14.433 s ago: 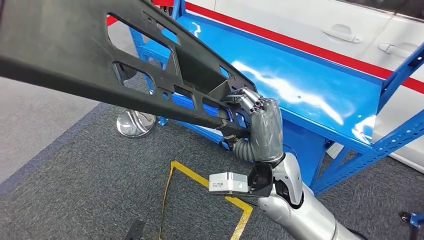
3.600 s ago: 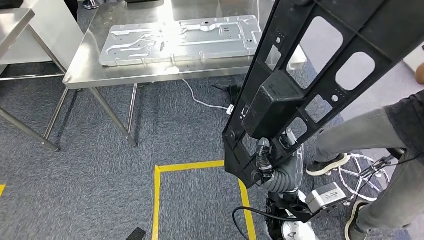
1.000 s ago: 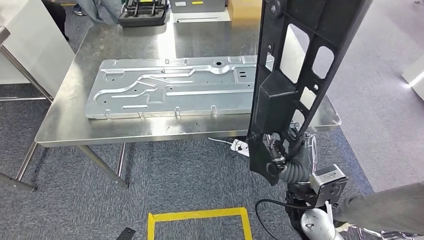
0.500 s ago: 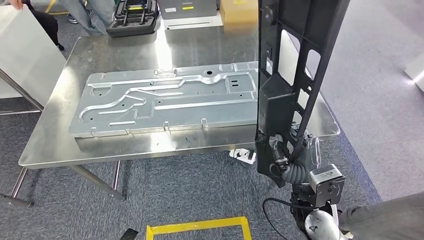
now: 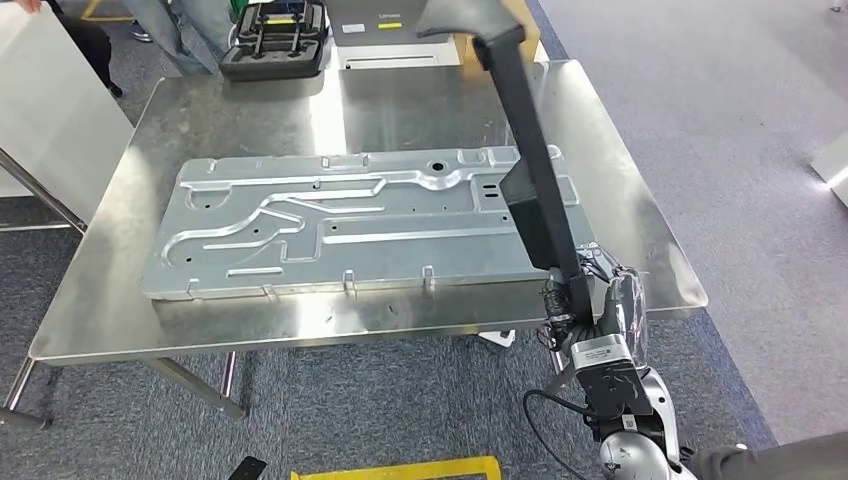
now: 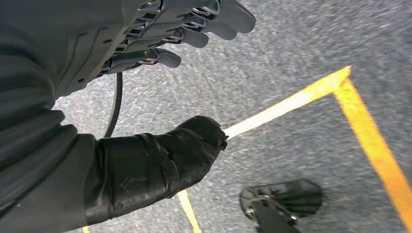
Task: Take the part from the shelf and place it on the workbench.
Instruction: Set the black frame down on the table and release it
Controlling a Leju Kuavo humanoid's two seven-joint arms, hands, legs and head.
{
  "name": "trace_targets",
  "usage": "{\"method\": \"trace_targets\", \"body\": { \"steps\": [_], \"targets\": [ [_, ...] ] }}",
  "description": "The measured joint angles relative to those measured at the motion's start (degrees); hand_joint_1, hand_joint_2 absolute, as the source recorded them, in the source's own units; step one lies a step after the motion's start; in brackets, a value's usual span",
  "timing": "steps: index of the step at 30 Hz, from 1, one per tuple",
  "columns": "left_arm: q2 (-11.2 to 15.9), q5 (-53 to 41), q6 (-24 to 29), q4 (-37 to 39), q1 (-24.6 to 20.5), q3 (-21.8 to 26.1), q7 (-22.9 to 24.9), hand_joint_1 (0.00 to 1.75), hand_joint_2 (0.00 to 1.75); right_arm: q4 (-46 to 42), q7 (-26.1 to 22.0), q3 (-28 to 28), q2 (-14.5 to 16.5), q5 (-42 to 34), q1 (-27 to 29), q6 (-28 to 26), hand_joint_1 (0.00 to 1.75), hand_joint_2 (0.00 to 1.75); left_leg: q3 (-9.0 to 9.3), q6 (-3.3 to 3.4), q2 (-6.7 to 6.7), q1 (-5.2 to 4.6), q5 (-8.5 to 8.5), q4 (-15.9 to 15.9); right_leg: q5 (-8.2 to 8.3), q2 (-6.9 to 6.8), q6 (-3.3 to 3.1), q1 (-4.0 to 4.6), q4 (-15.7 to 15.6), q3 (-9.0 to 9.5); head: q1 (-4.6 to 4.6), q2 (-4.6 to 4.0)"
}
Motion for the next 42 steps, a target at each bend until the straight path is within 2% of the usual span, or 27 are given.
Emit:
{"method": "trace_targets", "body": {
  "steps": [1, 2, 3, 6, 7, 9, 11, 12, 13, 14, 15, 16, 17, 18, 20, 22, 24, 29, 32, 36, 42],
  "targets": [
    [0.0, 0.0, 0.0, 0.0, 0.0, 0.0, 0.0, 0.0, 1.75, 0.0, 0.3, 0.0, 0.0, 0.6, -0.1, -0.1, 1.75, 1.75, 0.56, -0.2, -0.06, -0.07, -0.55, 0.1, 2.15, -0.01, -0.31, 0.15, -3.4, 0.82, -0.04, 0.0],
    [0.0, 0.0, 0.0, 0.0, -0.1, 0.0, -0.1, 0.0, 1.75, -0.1, 1.2, 0.0, -0.1, 2.1, -0.1, -0.1, 1.75, 1.75, 0.81, -0.47, -0.1, -0.15, -1.03, 0.2, 3.56, -0.02, -0.64, 0.26, -5.6, 1.41, -0.1, 0.0],
    [0.0, 0.0, 0.0, 0.0, -0.2, 0.1, -0.1, 0.0, 1.75, -0.1, 2.8, 0.0, -0.1, 4.8, -0.2, -0.2, 1.75, 1.75, 1.02, -0.79, -0.14, -0.22, -1.35, 0.4, 4.14, 0.0, -0.99, 0.35, -6.7, 1.67, -0.14, 0.0],
    [0.1, 0.0, -0.4, 0.0, -0.3, 0.1, 0.0, 0.0, 1.75, -0.2, 9.9, 0.0, -0.4, 18.9, -1.2, 1.4, 1.75, 1.75, 1.35, -1.71, -0.1, -0.3, -2.07, 1.4, 3.85, 0.12, -2.08, 0.21, -7.1, 2.62, -0.18, 0.0],
    [0.2, -0.1, -0.5, 0.0, -0.5, 0.1, 0.0, 0.0, 1.75, -0.2, 12.0, 0.0, -0.5, 23.5, -1.9, 2.5, 1.75, 1.75, 0.75, -2.05, -0.03, -0.22, -2.62, 2.7, 3.66, 0.13, -2.43, 0.11, -7.2, 3.04, -0.28, 0.0],
    [0.2, -0.3, -0.7, 0.0, -0.7, 0.1, 0.0, 0.0, 1.75, -0.2, 15.2, 0.3, -0.7, 30.4, -3.6, 5.1, 1.75, 1.75, -2.49, -2.74, 0.1, 0.09, -4.73, 8.3, 3.25, 0.11, -2.91, 0.0, -7.3, 3.64, -0.44, 0.0],
    [0.3, -0.4, -0.7, 0.0, -0.7, 0.1, -0.1, 0.0, 1.75, -0.2, 17.8, 1.0, -0.8, 36.0, -5.1, 8.0, 1.75, 1.75, -7.05, -3.14, 0.14, 0.32, -7.02, 14.8, 2.7, 0.12, -3.05, 0.0, -7.3, 4.04, -0.5, 0.0],
    [0.3, -0.4, -0.7, 0.0, -0.6, 0.1, -0.3, 0.0, 1.75, -0.1, 19.0, 1.6, -0.8, 38.8, -5.9, 9.7, 1.75, 1.75, -8.65, -3.18, 0.14, 0.4, -7.0, 16.2, 2.34, 0.15, -3.01, -0.01, -7.3, 4.4, -0.52, 0.0],
    [0.3, -0.5, -0.8, 0.0, -0.5, 0.1, -0.6, 0.0, 1.75, 0.0, 19.9, 2.2, -0.8, 41.3, -6.8, 11.2, 1.75, 1.75, -9.29, -3.15, 0.15, 0.44, -5.76, 15.7, 1.93, 0.18, -2.95, -0.01, -7.3, 4.89, -0.52, 0.0],
    [0.3, -0.6, -0.8, 0.0, -0.4, 0.1, -0.9, 0.0, 1.75, 0.2, 20.7, 2.9, -0.9, 43.4, -7.8, 12.7, 1.75, 1.75, -8.97, -3.03, 0.15, 0.47, -3.34, 13.2, 1.51, 0.19, -2.86, 0.0, -7.2, 5.51, -0.52, 0.0],
    [0.3, -0.7, -0.9, 0.0, -0.4, 0.1, -1.2, 0.0, 1.75, 0.5, 21.3, 3.6, -0.9, 45.2, -9.0, 14.2, 1.75, 1.75, -8.1, -2.81, 0.18, 0.46, -0.2, 9.5, 1.05, 0.2, -2.74, 0.0, -7.3, 6.11, -0.51, 0.0],
    [0.3, -0.9, -1.0, 0.0, -0.5, 0.1, -1.6, 0.0, 1.75, 0.9, 21.7, 4.4, -1.0, 46.6, -10.5, 15.4, 1.75, 1.75, -7.18, -2.59, 0.2, 0.33, 1.96, 6.1, 0.67, 0.21, -2.56, 0.04, -7.2, 6.64, -0.49, 0.0],
    [0.3, -1.0, -1.1, 0.0, -0.5, 0.1, -1.9, 0.0, 1.75, 1.3, 21.9, 5.2, -1.1, 47.7, -12.2, 16.7, 1.75, 1.75, -6.31, -2.32, 0.23, 0.14, 3.3, 3.3, 0.36, 0.25, -2.34, 0.09, -7.2, 6.89, -0.49, 0.0],
    [0.3, -1.0, -1.2, 0.0, -0.6, 0.1, -2.2, 0.0, 1.75, 1.8, 22.0, 6.0, -1.2, 48.7, -13.8, 17.8, 1.75, 1.75, -5.91, -2.02, 0.24, -0.05, 3.86, 1.9, 0.11, 0.32, -2.05, 0.09, -7.2, 7.03, -0.49, 0.0],
    [0.2, -1.1, -1.3, 0.0, -0.6, 0.0, -2.9, 0.0, 1.75, 2.7, 22.0, 7.2, -1.3, 50.3, -16.4, 19.9, 1.75, 1.75, -5.61, -1.64, 0.18, -0.18, 3.8, 1.2, -0.28, 0.36, -1.44, 0.15, -7.3, 7.19, -0.49, 0.0],
    [0.1, -1.1, -1.4, 0.0, -0.5, 0.0, -3.7, 0.0, 1.75, 3.7, 21.9, 8.5, -1.6, 51.5, -18.7, 22.4, 1.75, 1.75, -5.63, -1.87, 0.09, -0.04, 4.04, 0.9, -0.25, 0.29, -1.55, 0.23, -7.4, 7.26, -0.46, 0.0],
    [0.0, -1.3, -1.6, 0.0, -0.6, 0.0, -4.6, 0.0, 1.75, 5.0, 21.6, 10.1, -2.1, 52.0, -21.8, 25.7, 1.75, 1.75, -5.67, -2.11, 0.02, -0.01, 4.07, 0.8, -0.05, 0.2, -1.94, 0.27, -7.6, 7.28, -0.44, 0.0],
    [-0.1, -1.6, -2.3, 0.0, -0.8, -0.3, -6.4, 0.0, 1.75, 11.3, 19.3, 14.6, -3.9, 52.7, -29.4, 33.5, 1.75, 1.75, -5.69, -1.79, -0.19, -0.02, 3.88, 0.7, -0.2, -0.04, -1.76, 0.32, -8.6, 7.88, -0.43, 0.0],
    [-0.2, -2.0, -2.9, 0.0, -0.7, -0.7, -7.5, 0.0, 1.75, 15.6, 16.2, 16.9, -4.3, 53.7, -32.1, 34.9, 1.75, 1.75, -5.68, -1.67, -0.34, -0.05, 3.86, 0.7, -0.13, -0.16, -1.66, 0.34, -8.8, 7.98, -0.42, 0.0],
    [-0.3, -2.8, -3.0, 0.0, -1.0, -1.2, -9.1, 0.0, 1.75, 23.3, 10.4, 23.2, -4.1, 56.2, -35.9, 35.1, 1.75, 1.75, -5.53, -1.52, -0.38, -0.05, 3.95, 0.7, 0.0, -0.24, -1.35, 0.37, -8.9, 8.11, -0.44, 0.0],
    [-0.4, -2.9, -3.1, 0.0, -0.9, -1.7, -8.9, 0.0, 1.75, 31.9, 5.1, 30.0, -3.3, 57.3, -37.6, 35.0, 1.75, 1.75, -5.32, -1.37, -0.47, 0.03, 4.14, 0.6, 0.04, -0.38, -1.26, 0.44, -8.9, 8.19, -0.44, 0.0]
  ]
}}
